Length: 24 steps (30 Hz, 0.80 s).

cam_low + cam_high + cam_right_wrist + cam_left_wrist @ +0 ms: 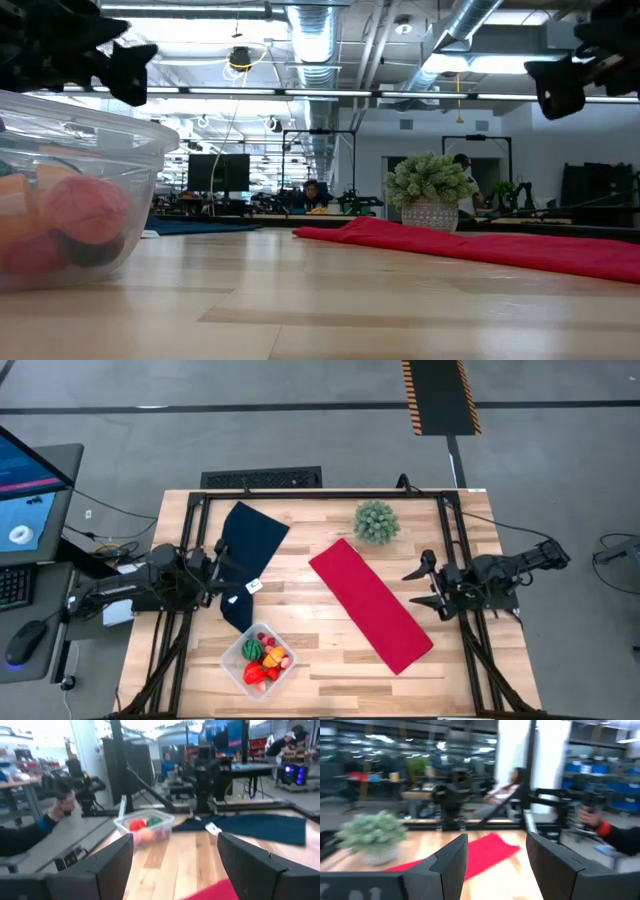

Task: Pick and placing Produce into tupperware
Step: Return to Home Position

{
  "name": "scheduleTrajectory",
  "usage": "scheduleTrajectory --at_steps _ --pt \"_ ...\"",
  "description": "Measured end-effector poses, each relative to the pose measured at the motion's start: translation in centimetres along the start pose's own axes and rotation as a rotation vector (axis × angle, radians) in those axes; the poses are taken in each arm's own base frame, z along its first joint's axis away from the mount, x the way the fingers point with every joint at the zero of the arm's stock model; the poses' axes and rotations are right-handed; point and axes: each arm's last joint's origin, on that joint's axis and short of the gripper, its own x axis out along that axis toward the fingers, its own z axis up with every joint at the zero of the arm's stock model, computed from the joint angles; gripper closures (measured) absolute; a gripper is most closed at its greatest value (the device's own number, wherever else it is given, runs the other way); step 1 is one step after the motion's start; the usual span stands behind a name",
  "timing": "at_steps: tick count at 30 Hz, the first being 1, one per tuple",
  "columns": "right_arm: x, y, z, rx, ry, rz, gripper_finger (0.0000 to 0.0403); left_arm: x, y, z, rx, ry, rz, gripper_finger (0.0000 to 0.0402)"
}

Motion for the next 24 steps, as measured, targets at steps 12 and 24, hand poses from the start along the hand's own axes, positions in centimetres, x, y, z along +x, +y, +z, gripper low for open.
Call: scheduleTrajectory --at_steps 12,24 --pt "0.0 -0.3 -0.5 -0.069 0.07 -0.045 0.009 -0.2 0.5 -0.7 0.003 0.08 0.014 0.021" --pt "0.3 -0.4 -1.0 -0.155 0.132 -0.052 0.009 0.2 0.3 -1.3 0.013 0.134 -0.065 0.021"
